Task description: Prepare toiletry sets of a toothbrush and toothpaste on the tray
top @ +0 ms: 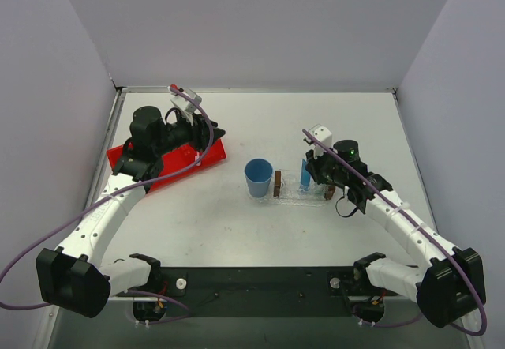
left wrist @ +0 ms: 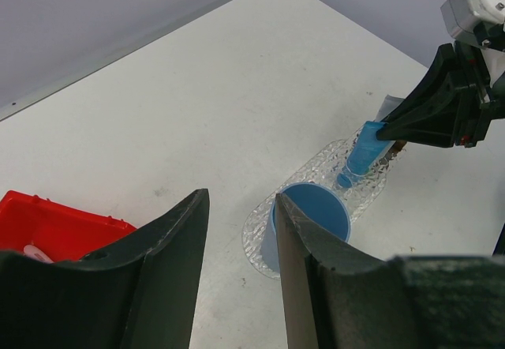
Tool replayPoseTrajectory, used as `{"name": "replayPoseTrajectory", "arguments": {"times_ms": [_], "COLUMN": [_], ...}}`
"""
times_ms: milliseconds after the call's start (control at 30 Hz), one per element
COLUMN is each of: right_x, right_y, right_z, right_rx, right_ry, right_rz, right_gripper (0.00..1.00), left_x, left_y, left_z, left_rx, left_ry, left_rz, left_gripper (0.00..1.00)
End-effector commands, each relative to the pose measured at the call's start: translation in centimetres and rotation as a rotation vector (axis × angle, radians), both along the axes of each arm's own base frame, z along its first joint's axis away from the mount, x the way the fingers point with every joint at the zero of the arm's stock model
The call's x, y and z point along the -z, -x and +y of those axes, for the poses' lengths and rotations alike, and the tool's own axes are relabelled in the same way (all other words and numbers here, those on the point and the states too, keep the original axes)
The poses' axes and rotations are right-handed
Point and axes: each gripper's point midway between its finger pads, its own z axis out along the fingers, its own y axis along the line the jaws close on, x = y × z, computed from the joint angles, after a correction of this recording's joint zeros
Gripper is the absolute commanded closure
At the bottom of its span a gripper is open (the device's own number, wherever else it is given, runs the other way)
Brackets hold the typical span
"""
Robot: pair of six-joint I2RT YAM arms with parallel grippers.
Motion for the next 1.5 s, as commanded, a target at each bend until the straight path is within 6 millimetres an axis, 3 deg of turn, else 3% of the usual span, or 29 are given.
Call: {"name": "replayPoseTrajectory", "arguments": {"times_ms": [0, 233, 667, 1167, 1467], "right_x": [-0.2, -0.6, -2.4, -7.3, -11.5], "right_y": [-0.2, -0.4, -0.5, -0.9, -0.4], "right_z": [0.3, -0.1, -0.1, -0.1, -1.1], "right_rx": [-0.008, 0.011, 0.009, 0.009, 0.038], "right_ry": [-0.016, -0.016, -0.031, -0.04, -0.04], "right_rz": [0.005, -0.007, -0.049, -0.164, -0.234], "right_gripper": [0.9, 0.77, 0.69, 0.68, 0.68], "left_x": [-1.9, -2.1, -1.3, -1.4, 0.1], "left_y": [0.7, 0.8, 0.9, 0.7, 0.0], "left_z": [0.1, 0.1, 0.2, 0.5, 1.7], "left_rx": [0.018, 0.022, 0.019, 0.002, -0.067], "left_ry": [0.014, 0.014, 0.001, -0.005, -0.055], "left_rz": [-0.059, -0.066, -0.035, -0.048, -0.032], "left_gripper": [0.51, 0.51, 0.51, 0.51, 0.51]}}
